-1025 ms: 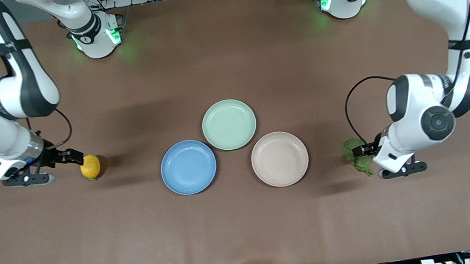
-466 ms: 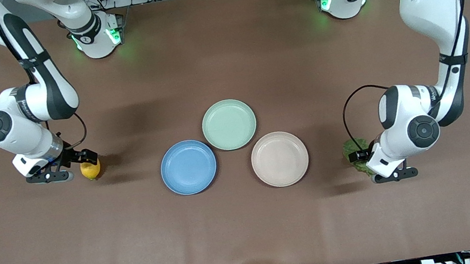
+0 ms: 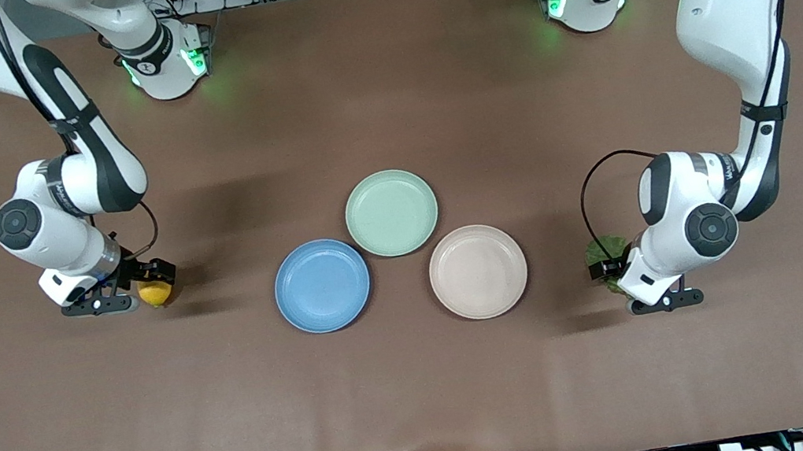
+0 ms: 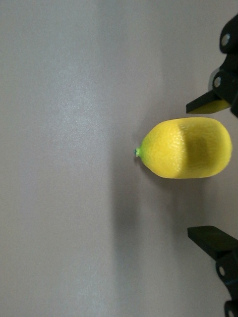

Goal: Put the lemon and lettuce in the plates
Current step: 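Close the right gripper on the lemon while the left gripper grasps the lettuce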

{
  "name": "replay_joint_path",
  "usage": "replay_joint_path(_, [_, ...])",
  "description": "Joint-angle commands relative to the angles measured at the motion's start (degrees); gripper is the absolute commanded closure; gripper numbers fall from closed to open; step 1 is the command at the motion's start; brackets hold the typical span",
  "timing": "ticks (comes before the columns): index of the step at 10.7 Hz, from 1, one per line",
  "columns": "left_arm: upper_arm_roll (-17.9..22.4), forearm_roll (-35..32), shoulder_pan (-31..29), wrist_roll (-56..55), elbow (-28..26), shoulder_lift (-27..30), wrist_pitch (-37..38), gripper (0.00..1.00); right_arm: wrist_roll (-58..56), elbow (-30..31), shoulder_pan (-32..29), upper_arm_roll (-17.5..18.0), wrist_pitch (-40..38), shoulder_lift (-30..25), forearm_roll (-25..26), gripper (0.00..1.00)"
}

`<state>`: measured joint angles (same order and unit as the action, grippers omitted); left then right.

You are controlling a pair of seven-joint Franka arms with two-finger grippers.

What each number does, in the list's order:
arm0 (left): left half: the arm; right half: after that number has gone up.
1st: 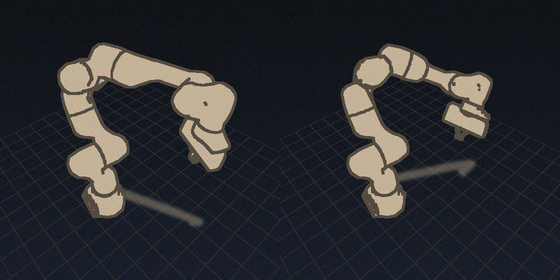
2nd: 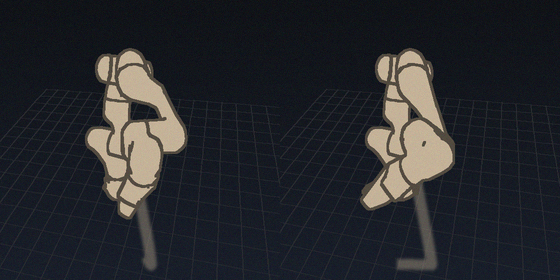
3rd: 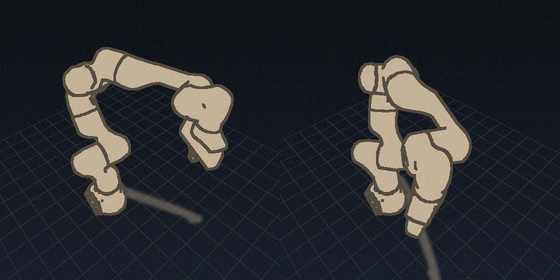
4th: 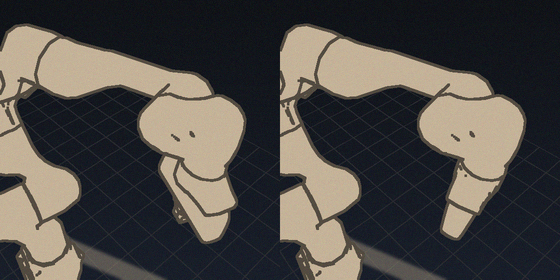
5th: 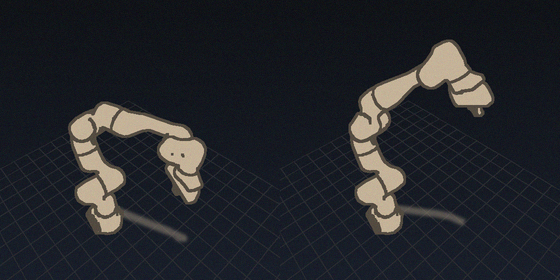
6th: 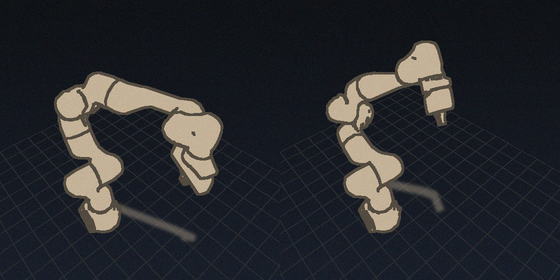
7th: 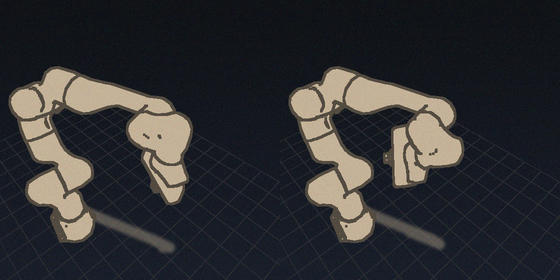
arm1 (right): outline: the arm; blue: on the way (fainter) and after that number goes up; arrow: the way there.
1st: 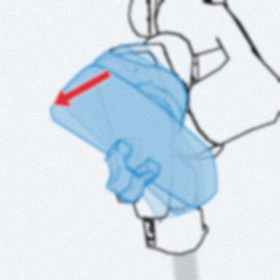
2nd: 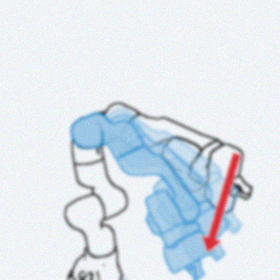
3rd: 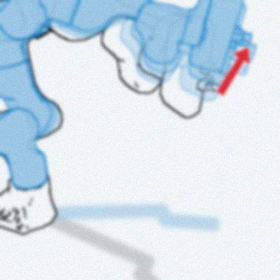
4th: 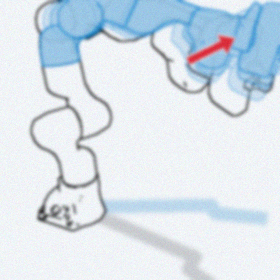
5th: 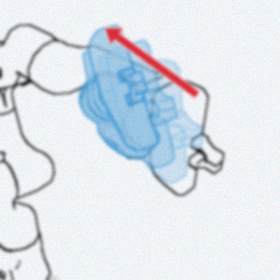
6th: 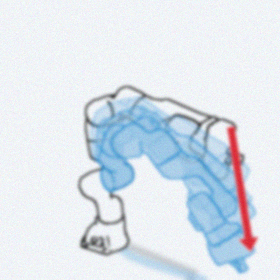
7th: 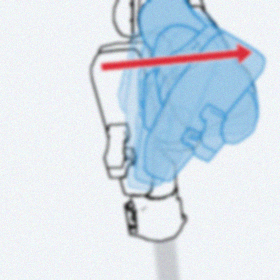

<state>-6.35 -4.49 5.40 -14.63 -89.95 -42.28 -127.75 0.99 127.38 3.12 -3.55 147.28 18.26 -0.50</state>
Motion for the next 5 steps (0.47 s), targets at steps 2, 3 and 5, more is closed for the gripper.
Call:
replay_joint_path(2, [0.1, -1.8, 0.4, -2.2, 0.5, -2.5, -0.9, 0.00, -1.5, 0.6, -0.7, 0.0, 3.3, 1.9, 0.3, 0.00])
replay_joint_path(3, [0.1, -2.3, 0.4, -2.3, 0.3, -2.5, -1.0, 0.00, -1.7, 0.6, -0.8, 0.0, 3.5, 2.4, 0.5, 0.00])
replay_joint_path(5, [0.2, -3.1, 0.8, -7.1, 0.3, -2.9, -1.4, 0.90, -2.3, 0.6, -1.1, -0.1, 5.0, 3.4, 0.5, 0.00])
